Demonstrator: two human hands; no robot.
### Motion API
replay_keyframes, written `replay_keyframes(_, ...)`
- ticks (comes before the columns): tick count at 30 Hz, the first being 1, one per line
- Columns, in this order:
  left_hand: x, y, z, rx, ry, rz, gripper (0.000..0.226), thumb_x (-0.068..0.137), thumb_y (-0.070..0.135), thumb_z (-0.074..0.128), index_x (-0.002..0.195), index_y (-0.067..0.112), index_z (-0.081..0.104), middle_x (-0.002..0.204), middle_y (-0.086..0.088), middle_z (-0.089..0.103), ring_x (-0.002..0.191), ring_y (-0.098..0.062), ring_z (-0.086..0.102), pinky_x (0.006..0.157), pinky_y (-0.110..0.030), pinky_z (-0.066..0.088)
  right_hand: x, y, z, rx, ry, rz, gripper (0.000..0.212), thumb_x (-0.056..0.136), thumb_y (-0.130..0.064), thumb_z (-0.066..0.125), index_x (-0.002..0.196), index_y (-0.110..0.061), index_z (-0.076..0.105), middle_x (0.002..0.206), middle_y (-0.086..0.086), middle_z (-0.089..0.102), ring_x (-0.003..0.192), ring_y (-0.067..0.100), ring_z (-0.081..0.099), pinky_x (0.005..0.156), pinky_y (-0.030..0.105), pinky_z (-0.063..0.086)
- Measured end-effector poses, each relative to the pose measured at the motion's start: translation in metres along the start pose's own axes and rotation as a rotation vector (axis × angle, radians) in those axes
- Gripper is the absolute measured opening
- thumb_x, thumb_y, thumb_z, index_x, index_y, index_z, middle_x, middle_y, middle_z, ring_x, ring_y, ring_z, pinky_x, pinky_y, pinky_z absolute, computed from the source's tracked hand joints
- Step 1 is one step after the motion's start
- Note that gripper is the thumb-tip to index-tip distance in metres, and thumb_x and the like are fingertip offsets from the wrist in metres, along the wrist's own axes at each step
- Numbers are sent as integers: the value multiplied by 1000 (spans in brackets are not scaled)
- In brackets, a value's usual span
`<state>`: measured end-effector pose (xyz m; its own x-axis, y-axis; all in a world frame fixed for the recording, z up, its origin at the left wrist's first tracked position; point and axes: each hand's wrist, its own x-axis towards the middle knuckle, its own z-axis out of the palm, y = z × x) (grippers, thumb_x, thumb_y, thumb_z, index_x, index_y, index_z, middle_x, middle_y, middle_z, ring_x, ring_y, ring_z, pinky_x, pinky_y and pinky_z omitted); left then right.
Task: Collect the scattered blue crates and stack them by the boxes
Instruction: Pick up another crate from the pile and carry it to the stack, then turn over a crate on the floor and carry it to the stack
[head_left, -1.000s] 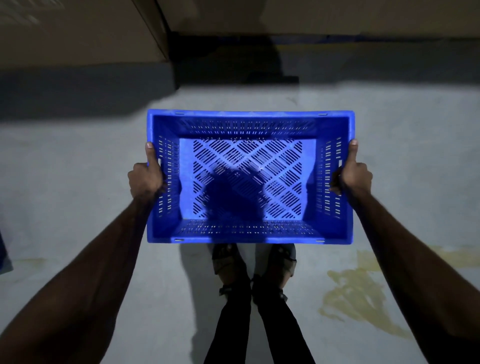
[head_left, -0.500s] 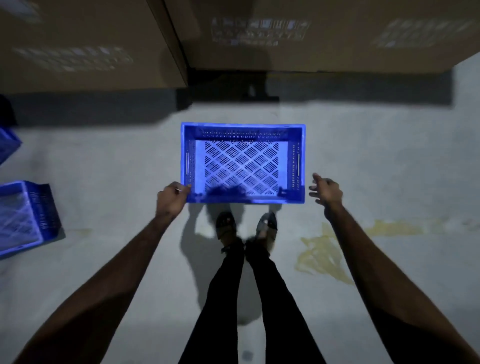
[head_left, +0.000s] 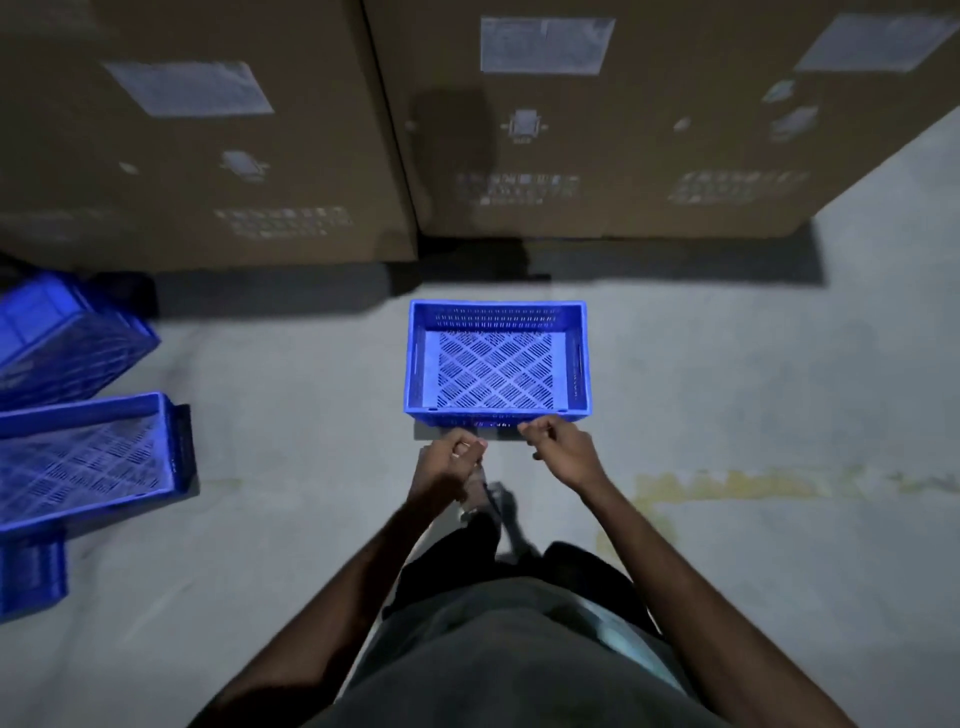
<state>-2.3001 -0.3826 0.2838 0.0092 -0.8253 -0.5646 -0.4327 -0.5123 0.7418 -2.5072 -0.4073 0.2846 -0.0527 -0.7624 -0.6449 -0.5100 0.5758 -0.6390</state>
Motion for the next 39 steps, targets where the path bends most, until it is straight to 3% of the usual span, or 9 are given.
replay_keyframes(4,-40,-2,4,-11,47,53,12,99,28,67,91,21,71,86,-5,77,65,-5,70,73,-25,54,-43,22,-2,1,-17,-63,25,92,-49,69,89,-24,70,93,-1,76,93,23,72,96,48,55)
replay_keyframes(8,-82,-18,13,8,89,64,13,97,35,67,90,27,72,85,1,76,79,-15,72,80,-33,59,-86,51,-8,7,-14,-65,25,95,-46,68,96,-21,71,90,0,77,87,21,74,93,44,56)
replay_keyframes(12,-137,-36,21,24,108,54,11,95,30,70,85,28,72,83,9,76,81,-16,72,82,-36,56,-124,75,-1,-20,-58,-64,24,96,-47,66,99,-24,71,91,0,77,88,20,74,93,41,55)
replay_keyframes(17,-219,-76,4,-62,207,2,12,93,35,69,89,25,74,83,9,76,79,-16,72,78,-32,55,-170,77,39,-103,-182,-117,26,95,-49,66,99,-24,72,90,-1,77,86,18,74,94,41,56)
replay_keyframes(20,-260,-109,-7,-158,284,-45,10,98,26,69,91,20,74,84,0,77,74,-14,71,70,-19,52,-194,70,74,-172,-270,-164,26,95,-50,66,98,-25,72,91,-2,77,87,16,74,93,40,56)
replay_keyframes(27,-339,-212,-55,-393,427,-130,11,100,16,65,91,16,73,85,-8,77,72,-17,66,73,-19,54,-244,46,190,-408,-442,-263,50,75,-75,57,98,-33,71,95,-6,76,91,15,72,93,40,56)
replay_keyframes(30,-371,-267,-94,-488,508,-155,15,88,35,65,88,23,73,81,-2,78,73,-15,68,77,-29,57,-267,27,265,-506,-509,-287,44,79,-72,60,96,-33,71,94,-6,76,90,16,73,92,40,56)
replay_keyframes(34,-423,-348,-160,-528,596,-184,16,83,38,60,86,26,70,77,4,77,68,-12,69,76,-28,57,-300,-7,388,-604,-605,-326,27,91,-57,67,95,-31,71,94,-4,77,89,17,73,93,40,56)
replay_keyframes(39,-494,-447,-249,-557,711,-281,23,78,49,60,84,30,71,79,11,78,69,-2,69,82,-30,55,-352,-56,539,-645,-708,-420,52,71,-74,61,93,-29,73,88,-5,78,87,17,74,94,43,57)
